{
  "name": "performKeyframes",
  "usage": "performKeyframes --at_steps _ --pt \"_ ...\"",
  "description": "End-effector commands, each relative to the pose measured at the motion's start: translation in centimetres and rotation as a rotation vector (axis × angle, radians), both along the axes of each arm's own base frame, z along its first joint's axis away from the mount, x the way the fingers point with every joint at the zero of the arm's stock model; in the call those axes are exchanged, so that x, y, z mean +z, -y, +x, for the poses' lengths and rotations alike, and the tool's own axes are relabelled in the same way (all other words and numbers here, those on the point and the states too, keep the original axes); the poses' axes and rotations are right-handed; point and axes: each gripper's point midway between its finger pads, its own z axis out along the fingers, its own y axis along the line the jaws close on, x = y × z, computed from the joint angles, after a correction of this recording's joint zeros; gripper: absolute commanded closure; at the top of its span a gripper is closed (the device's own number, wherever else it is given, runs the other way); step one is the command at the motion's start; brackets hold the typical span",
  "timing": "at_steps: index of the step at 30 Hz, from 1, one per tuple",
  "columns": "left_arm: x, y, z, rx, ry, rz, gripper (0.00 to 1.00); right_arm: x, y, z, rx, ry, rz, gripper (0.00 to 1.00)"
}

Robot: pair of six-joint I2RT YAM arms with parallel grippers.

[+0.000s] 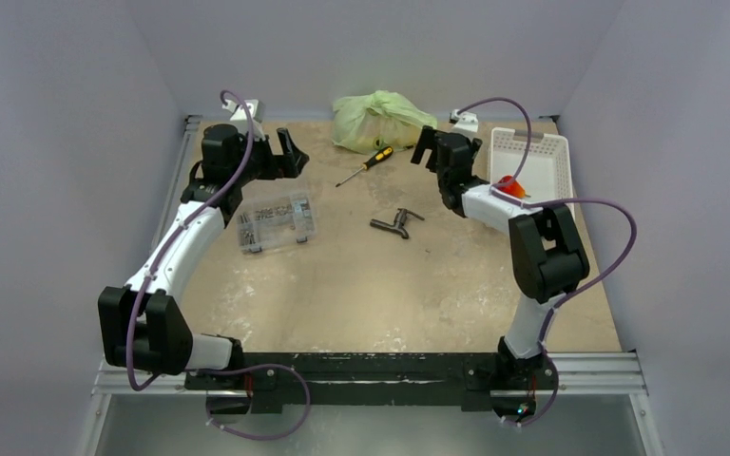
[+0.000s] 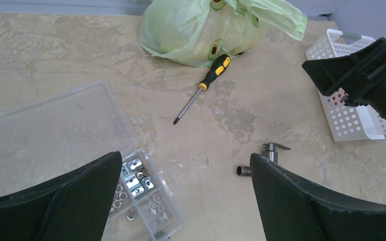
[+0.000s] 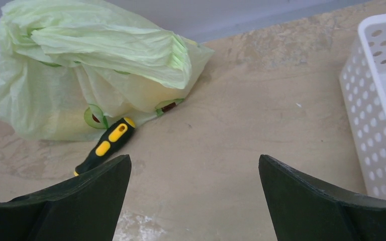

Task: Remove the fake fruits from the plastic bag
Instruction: Pick up the plastic bag at the center of the board.

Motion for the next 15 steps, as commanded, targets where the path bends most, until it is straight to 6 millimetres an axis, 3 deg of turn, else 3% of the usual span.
performKeyframes --at_steps 1,10,15 --pt "2.3 1.5 -0.1 -0.058 0.041 -0.034 0.00 3.6 -2.4 2.6 0.057 0.109 0.102 0.01" --pt "2.8 2.7 -0.4 -0.114 0.047 -0.067 0.01 3.2 -2.6 6.3 0.093 0.142 0.257 0.01" --pt "3.6 3.6 -0.8 -0.166 0.061 -0.103 0.01 4.5 -3.1 7.9 0.143 0.234 0.416 0.01"
